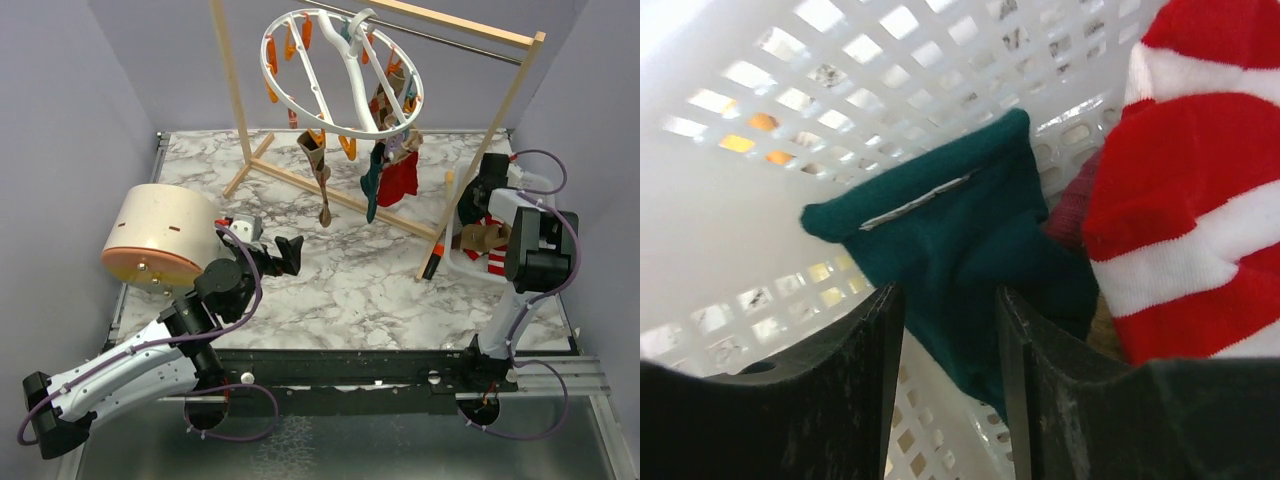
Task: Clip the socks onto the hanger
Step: Pick up the sock from the bin.
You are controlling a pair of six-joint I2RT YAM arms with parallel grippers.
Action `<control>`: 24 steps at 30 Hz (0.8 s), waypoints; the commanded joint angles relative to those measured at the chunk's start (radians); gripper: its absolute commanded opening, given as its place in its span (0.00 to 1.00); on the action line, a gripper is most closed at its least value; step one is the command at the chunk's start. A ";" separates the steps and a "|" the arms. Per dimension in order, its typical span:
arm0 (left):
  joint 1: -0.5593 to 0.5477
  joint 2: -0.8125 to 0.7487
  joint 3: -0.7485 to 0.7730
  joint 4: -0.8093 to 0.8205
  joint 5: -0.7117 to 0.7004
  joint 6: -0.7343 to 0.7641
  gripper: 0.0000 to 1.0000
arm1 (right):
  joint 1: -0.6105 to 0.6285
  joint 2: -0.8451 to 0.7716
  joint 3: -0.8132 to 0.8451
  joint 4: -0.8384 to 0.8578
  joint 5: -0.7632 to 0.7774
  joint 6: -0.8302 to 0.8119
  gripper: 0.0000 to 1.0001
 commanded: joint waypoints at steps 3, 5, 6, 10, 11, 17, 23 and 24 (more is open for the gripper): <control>0.007 0.002 -0.010 0.019 0.015 0.016 0.99 | -0.004 0.045 0.006 -0.045 0.000 -0.022 0.40; 0.008 0.001 -0.009 0.019 0.018 0.017 0.99 | -0.004 0.038 -0.002 -0.045 0.001 -0.025 0.34; 0.008 0.000 -0.009 0.018 0.019 0.015 0.99 | -0.004 0.030 -0.008 -0.044 0.003 -0.023 0.30; 0.008 -0.007 -0.008 0.012 0.022 0.011 0.99 | -0.004 -0.031 -0.020 -0.037 -0.004 -0.010 0.07; 0.008 -0.011 -0.007 0.010 0.022 0.009 0.99 | -0.004 -0.049 -0.014 -0.049 -0.007 -0.001 0.01; 0.008 -0.047 -0.010 0.002 0.033 -0.006 0.99 | -0.004 -0.187 0.029 -0.103 0.003 0.058 0.00; 0.008 -0.083 -0.015 0.001 0.047 -0.021 0.99 | -0.004 -0.365 0.033 -0.155 0.035 0.087 0.00; 0.008 -0.086 -0.017 0.001 0.049 -0.023 0.99 | -0.004 -0.394 0.031 -0.169 0.043 0.090 0.00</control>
